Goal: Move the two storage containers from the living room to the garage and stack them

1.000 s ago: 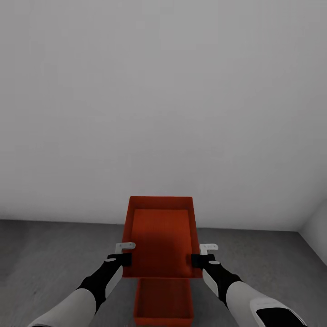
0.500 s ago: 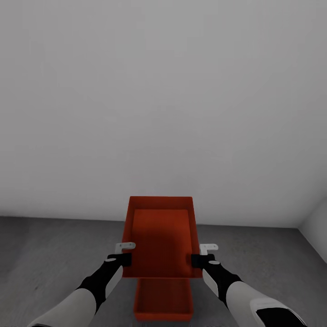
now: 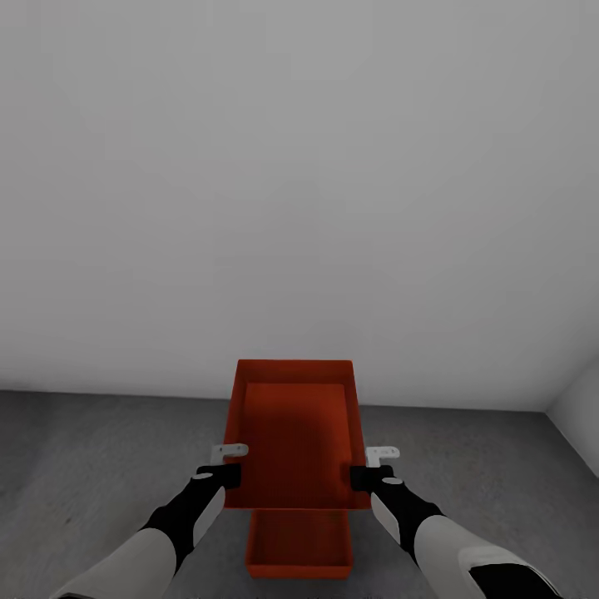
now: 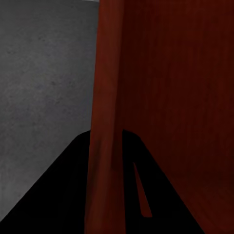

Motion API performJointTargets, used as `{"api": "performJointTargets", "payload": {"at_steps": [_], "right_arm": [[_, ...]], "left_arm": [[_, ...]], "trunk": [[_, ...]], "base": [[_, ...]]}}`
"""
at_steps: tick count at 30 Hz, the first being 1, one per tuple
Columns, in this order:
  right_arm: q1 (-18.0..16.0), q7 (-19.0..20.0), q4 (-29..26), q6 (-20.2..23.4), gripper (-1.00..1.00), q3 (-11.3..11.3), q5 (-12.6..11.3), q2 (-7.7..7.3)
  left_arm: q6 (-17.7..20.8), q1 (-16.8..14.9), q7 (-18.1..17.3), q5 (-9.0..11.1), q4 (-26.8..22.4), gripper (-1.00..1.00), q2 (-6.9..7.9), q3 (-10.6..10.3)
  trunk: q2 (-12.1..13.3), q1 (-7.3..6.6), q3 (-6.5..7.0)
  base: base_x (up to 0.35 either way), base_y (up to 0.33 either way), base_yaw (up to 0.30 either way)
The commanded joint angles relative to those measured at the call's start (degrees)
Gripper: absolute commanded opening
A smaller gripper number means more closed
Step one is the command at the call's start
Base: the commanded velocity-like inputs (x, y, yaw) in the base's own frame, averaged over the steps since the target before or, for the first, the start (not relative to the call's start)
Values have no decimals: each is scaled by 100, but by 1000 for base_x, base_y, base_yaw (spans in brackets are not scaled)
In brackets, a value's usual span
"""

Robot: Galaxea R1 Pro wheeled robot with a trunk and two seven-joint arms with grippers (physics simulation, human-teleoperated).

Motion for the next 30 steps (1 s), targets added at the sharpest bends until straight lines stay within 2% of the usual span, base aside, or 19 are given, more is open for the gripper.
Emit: {"api": "performJointTargets", "payload": {"at_steps": [1, 30], "right_arm": [[-5, -117, -8, 3, -100, -155, 46, -1], [-5, -117, -14, 3, -100, -155, 46, -1]], "left_arm": [[34, -4, 46, 15, -15, -100, 6, 10], [34, -4, 46, 23, -15, -100, 6, 10]], "trunk": [[-12, 3, -20], [-12, 3, -288]], "base": [[0, 0, 0], [0, 0, 0]]}}
